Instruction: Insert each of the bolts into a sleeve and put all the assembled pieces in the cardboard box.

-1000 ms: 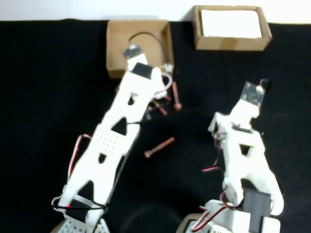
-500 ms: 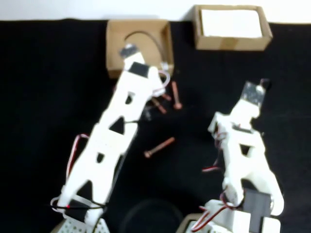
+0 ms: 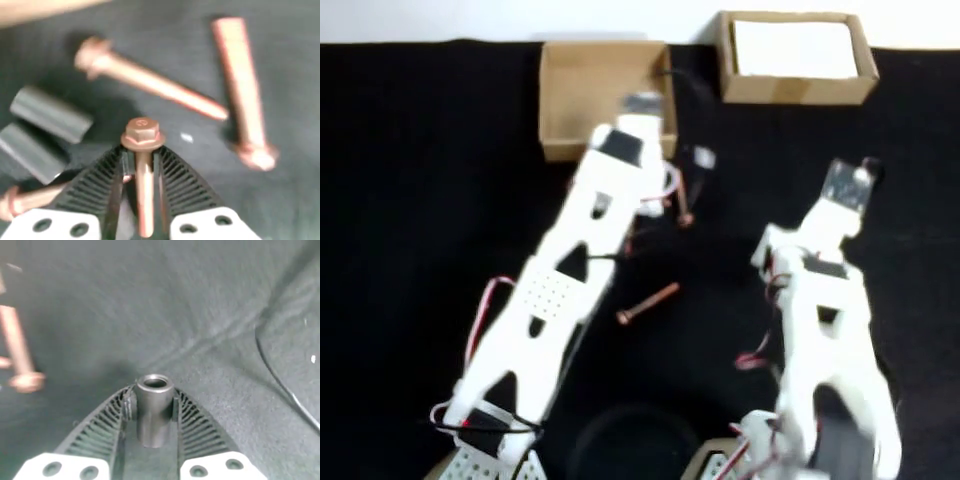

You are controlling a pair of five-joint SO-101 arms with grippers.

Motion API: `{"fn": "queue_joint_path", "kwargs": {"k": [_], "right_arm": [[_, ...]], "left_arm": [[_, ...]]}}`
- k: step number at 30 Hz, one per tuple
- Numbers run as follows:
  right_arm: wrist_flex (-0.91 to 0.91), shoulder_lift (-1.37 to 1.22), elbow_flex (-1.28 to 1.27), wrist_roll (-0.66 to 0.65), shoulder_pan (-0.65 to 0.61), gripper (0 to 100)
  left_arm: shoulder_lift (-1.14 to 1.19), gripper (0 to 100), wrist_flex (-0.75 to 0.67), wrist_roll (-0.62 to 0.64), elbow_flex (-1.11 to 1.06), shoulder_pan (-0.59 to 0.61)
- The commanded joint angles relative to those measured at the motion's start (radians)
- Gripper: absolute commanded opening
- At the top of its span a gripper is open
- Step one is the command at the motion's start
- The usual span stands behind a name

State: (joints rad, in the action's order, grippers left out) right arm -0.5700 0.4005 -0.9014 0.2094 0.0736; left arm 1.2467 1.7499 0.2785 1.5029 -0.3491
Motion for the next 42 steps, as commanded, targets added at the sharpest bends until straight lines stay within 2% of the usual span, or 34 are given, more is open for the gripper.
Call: {"fn": "queue_joint_path", "kwargs": {"k": [1, 4, 8, 12, 17, 19, 21, 23, 25, 30, 35, 38, 42], "right_arm": [[-0.082, 0.219, 0.088, 0.0, -0.039, 0.6], [-0.102, 0.38, 0.12, -0.003, -0.056, 0.6], [-0.105, 0.582, 0.153, -0.11, -0.088, 0.6], [-0.116, 0.811, 0.142, -0.149, -0.124, 0.6], [-0.352, 1.073, 0.134, -0.144, -0.259, 0.6], [-0.46, 1.15, 0.104, -0.083, -0.323, 0.6], [-0.507, 1.21, 0.035, 0.038, -0.377, 0.6], [-0.483, 1.254, -0.07, 0.164, -0.42, 0.6], [-0.403, 1.288, -0.197, 0.222, -0.467, 0.6], [-0.17, 1.303, -0.47, 0.147, -0.602, 0.6], [0.039, 1.31, -0.679, -0.074, -0.707, 0.6], [0.182, 1.31, -0.751, -0.153, -0.72, 0.6], [0.331, 1.31, -0.819, -0.204, -0.722, 0.6]], "left_arm": [[-0.232, 1, 0.017, -0.126, 0.082, -0.065], [-0.397, 1, 0.02, -0.176, 0.082, -0.113], [-0.671, 1, 0.02, -0.196, 0.081, -0.156], [-0.96, 1, 0.02, -0.196, 0.021, -0.163], [-1.348, 1, 0.02, -0.196, -0.24, -0.162], [-1.492, 1, 0.018, -0.198, -0.423, -0.156], [-1.626, 1, 0.015, -0.201, -0.639, -0.153], [-1.742, 1, 0.011, -0.201, -0.849, -0.137], [-1.845, 1, -0.005, -0.203, -1.038, -0.119], [-2.078, 1, -0.267, -0.203, -1.484, -0.058], [-2.226, 1, -0.71, -0.196, -1.906, -0.058], [-2.235, 1, -0.962, -0.195, -2.034, -0.097], [-2.232, 1, -0.994, -0.195, -2.038, -0.189]]}}
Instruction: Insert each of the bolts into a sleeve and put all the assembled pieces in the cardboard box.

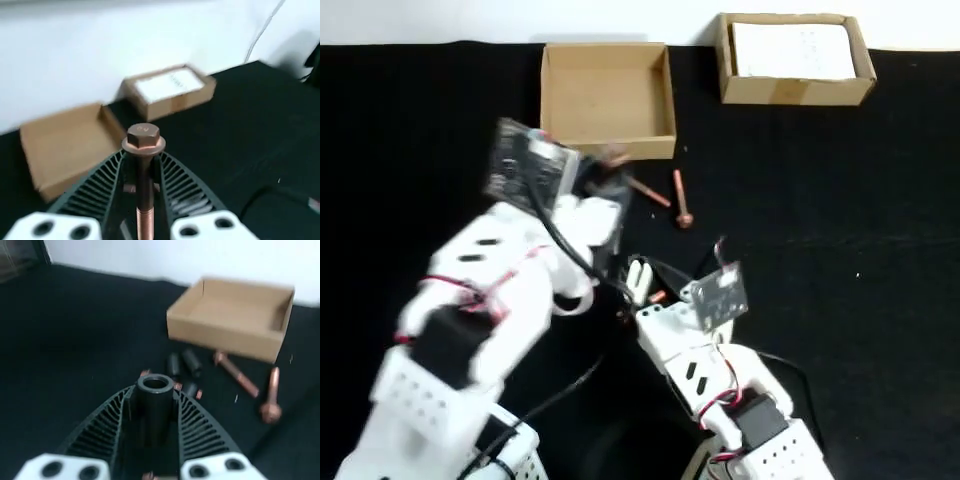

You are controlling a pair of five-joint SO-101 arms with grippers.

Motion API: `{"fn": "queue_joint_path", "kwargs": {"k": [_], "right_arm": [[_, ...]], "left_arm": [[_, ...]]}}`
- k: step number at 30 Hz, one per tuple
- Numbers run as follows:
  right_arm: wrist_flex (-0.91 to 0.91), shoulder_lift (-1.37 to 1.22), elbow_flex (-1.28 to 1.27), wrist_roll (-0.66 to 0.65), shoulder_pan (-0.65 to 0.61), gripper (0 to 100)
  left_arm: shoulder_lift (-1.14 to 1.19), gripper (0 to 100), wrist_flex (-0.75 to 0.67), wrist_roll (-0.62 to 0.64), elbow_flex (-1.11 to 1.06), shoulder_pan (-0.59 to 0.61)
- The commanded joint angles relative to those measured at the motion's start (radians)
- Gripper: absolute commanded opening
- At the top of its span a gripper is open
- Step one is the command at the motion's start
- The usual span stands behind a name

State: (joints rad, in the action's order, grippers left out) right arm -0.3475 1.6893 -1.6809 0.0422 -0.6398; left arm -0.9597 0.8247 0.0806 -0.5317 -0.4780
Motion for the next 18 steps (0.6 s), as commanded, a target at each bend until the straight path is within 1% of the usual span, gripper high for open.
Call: {"fn": "queue_joint_path", "kwargs": {"k": [1, 4, 7, 11, 15, 18], "right_arm": [[0.131, 0.021, -0.054, -0.043, -0.008, 0.6], [0.199, 0.021, -0.104, -0.049, -0.008, 0.6], [0.232, 0.018, -0.125, -0.048, -0.005, 0.6], [0.236, 0.022, -0.125, -0.046, -0.005, 0.6], [0.236, 0.022, -0.125, -0.044, -0.005, 0.6], [0.236, 0.022, -0.125, -0.044, -0.005, 0.6]], "left_arm": [[-0.021, 1, -0.068, 0.003, -0.004, -0.084], [-0.015, 1, -0.026, 0.005, -0.007, -0.133], [-0.015, 1, 0.008, 0.006, -0.012, -0.15], [-0.019, 1, 0.012, 0.032, -0.008, -0.14], [-0.013, 1, 0.009, 0.069, -0.019, -0.093], [-0.013, 1, -0.044, 0.068, -0.073, -0.065]]}}
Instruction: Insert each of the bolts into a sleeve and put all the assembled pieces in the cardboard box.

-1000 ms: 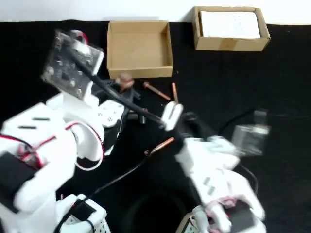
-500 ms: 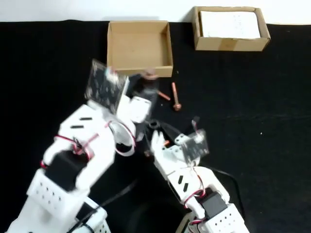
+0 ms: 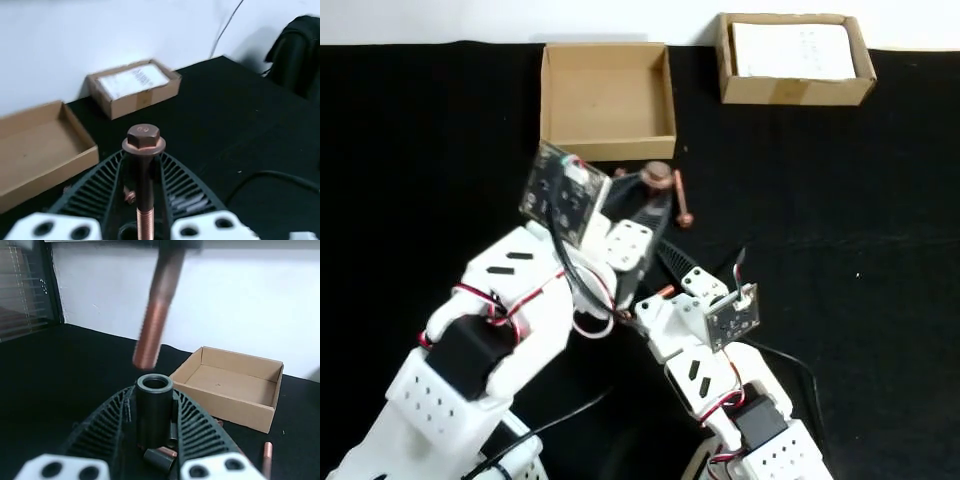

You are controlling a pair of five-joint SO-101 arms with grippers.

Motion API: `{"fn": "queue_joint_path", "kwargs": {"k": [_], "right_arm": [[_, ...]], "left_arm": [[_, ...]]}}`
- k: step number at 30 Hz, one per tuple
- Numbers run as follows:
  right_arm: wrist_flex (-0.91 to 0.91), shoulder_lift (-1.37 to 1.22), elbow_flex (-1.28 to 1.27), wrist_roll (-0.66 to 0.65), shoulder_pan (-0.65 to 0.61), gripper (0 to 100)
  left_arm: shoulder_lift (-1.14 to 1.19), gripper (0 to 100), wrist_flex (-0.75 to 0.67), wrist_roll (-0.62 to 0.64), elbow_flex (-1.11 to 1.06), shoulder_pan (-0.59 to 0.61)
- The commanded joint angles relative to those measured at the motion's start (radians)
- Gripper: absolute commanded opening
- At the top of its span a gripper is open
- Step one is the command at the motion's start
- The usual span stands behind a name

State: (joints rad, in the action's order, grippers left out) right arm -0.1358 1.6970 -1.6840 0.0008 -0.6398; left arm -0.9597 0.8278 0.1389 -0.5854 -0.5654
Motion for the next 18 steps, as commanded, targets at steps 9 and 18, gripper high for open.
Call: {"fn": "queue_joint_path", "kwargs": {"k": [9, 18], "right_arm": [[0.024, 0.015, -0.124, -0.002, -0.005, 0.6], [0.025, 0.016, -0.12, -0.002, -0.005, 0.6]], "left_arm": [[-0.013, 1, -0.15, 0.011, -0.108, 0.073], [-0.013, 1, -0.169, 0.011, -0.12, 0.073]]}}
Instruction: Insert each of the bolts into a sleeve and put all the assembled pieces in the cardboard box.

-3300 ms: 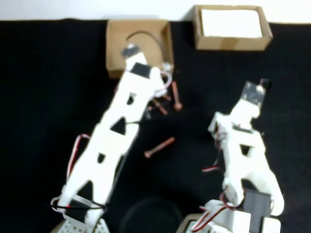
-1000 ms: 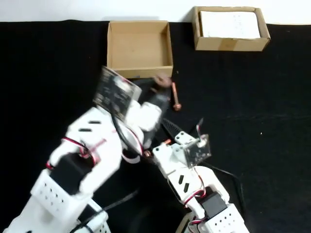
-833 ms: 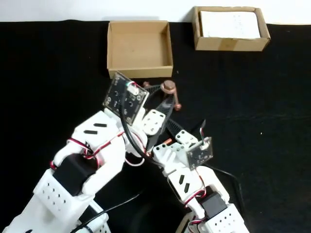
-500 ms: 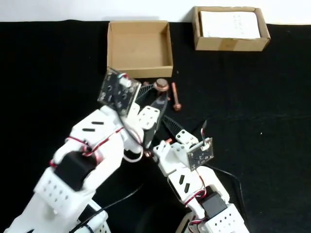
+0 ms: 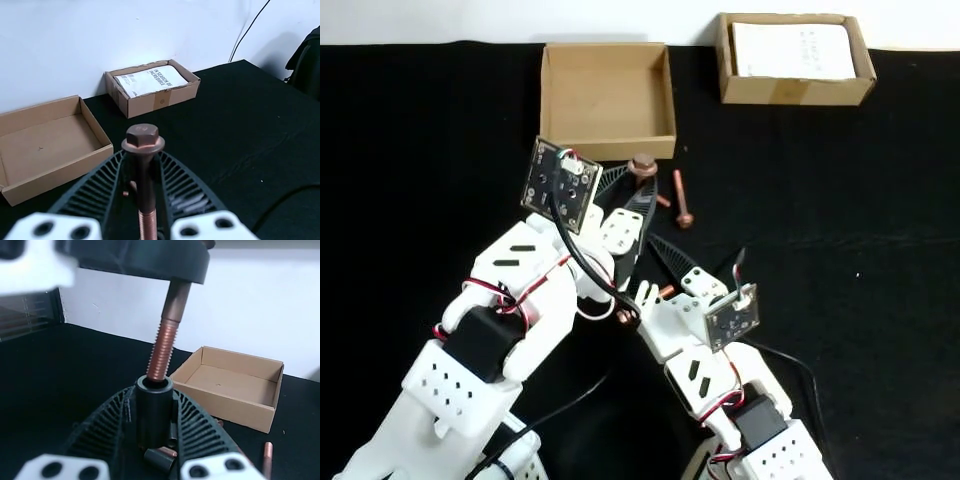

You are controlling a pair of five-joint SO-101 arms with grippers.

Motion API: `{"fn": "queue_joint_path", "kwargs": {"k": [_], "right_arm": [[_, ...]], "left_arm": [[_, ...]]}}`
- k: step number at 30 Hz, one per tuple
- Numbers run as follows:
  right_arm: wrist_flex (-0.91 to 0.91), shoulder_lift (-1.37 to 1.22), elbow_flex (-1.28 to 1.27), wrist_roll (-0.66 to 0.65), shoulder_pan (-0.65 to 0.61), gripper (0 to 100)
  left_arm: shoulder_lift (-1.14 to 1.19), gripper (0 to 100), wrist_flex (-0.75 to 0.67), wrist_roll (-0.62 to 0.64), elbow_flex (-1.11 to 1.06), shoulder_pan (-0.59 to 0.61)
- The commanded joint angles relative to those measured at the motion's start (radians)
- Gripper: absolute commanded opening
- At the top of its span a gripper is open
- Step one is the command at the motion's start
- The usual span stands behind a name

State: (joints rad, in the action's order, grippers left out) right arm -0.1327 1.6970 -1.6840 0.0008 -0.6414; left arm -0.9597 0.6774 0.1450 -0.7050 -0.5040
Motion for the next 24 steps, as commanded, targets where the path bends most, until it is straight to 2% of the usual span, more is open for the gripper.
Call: {"fn": "queue_joint_path", "kwargs": {"k": [1, 10, 15, 21, 24], "right_arm": [[0.022, 0.016, -0.12, -0.002, -0.004, 0.6], [0.022, 0.016, -0.12, -0.002, -0.004, 0.6], [0.022, 0.016, -0.12, -0.002, -0.002, 0.6], [0.022, 0.016, -0.12, -0.002, -0.002, 0.6], [0.022, 0.016, -0.12, -0.002, -0.002, 0.6]], "left_arm": [[-0.013, 1, -0.014, 0.005, -0.01, 0.012], [-0.013, 1, 0.017, 0.002, -0.056, 0.005], [-0.019, 1, 0.18, 0.0, -0.048, 0.004], [-0.021, 1, 0.288, -0.002, -0.016, 0.004], [-0.013, 6, 0.348, -0.002, 0.025, 0.007]]}}
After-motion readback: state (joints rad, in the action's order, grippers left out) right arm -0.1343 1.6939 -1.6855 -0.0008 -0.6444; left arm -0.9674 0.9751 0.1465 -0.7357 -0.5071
